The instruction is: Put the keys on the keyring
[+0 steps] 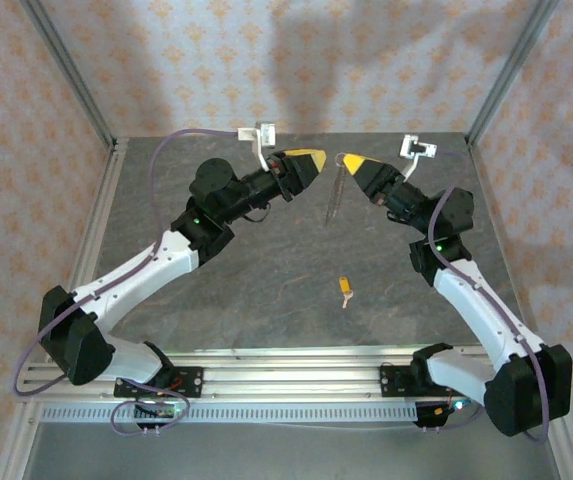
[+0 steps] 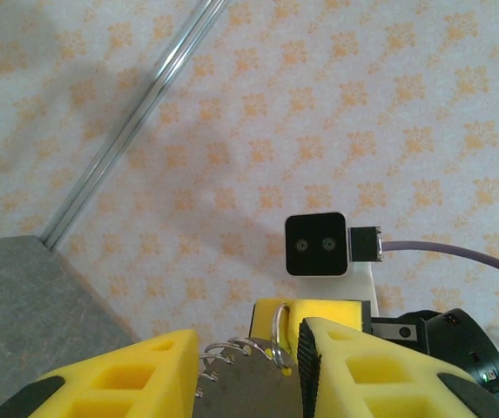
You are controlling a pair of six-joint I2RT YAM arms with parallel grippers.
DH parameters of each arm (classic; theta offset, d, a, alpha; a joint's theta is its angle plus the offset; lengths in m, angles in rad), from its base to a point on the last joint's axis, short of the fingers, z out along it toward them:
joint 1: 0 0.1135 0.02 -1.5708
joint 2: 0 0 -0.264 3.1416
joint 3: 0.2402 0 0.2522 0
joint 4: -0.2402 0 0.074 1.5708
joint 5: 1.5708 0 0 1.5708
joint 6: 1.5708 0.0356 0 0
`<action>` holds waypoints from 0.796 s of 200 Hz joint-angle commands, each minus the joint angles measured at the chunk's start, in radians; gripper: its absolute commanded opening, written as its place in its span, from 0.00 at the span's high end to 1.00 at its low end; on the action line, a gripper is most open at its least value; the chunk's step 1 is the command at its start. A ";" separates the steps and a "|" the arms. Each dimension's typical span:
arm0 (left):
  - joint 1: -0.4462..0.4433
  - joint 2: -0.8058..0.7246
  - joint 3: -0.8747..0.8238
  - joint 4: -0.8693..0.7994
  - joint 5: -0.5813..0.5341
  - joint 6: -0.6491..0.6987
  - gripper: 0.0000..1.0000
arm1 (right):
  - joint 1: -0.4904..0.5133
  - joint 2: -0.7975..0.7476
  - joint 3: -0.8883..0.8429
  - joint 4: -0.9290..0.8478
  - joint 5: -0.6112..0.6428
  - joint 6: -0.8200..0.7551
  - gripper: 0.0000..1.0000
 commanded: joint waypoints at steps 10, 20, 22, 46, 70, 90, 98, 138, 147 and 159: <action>-0.012 0.019 0.006 0.074 -0.002 -0.021 0.64 | 0.014 0.001 -0.003 0.105 0.011 0.020 1.00; -0.014 0.024 0.010 0.074 0.000 -0.021 0.64 | 0.016 0.003 -0.003 0.108 0.011 0.021 1.00; -0.015 0.026 0.011 0.073 0.000 -0.021 0.64 | 0.017 0.003 -0.003 0.107 0.011 0.021 1.00; -0.020 0.038 0.024 0.075 0.007 -0.021 0.64 | 0.025 0.004 -0.003 0.109 0.011 0.022 1.00; -0.025 0.048 0.034 0.079 0.009 -0.021 0.64 | 0.029 0.007 -0.006 0.111 0.011 0.019 1.00; -0.030 0.054 0.039 0.082 0.009 -0.021 0.64 | 0.030 0.006 -0.007 0.111 0.011 0.019 1.00; -0.032 0.055 0.040 0.083 0.008 -0.021 0.64 | 0.030 0.006 -0.009 0.111 0.010 0.019 1.00; -0.035 0.057 0.045 0.086 0.002 -0.021 0.64 | 0.032 0.004 -0.017 0.107 0.009 0.015 1.00; -0.035 0.054 0.044 0.088 -0.002 -0.021 0.63 | 0.033 0.002 -0.018 0.103 0.012 0.012 1.00; -0.035 0.050 0.039 0.090 -0.013 -0.021 0.61 | 0.032 0.000 -0.020 0.095 0.014 0.006 1.00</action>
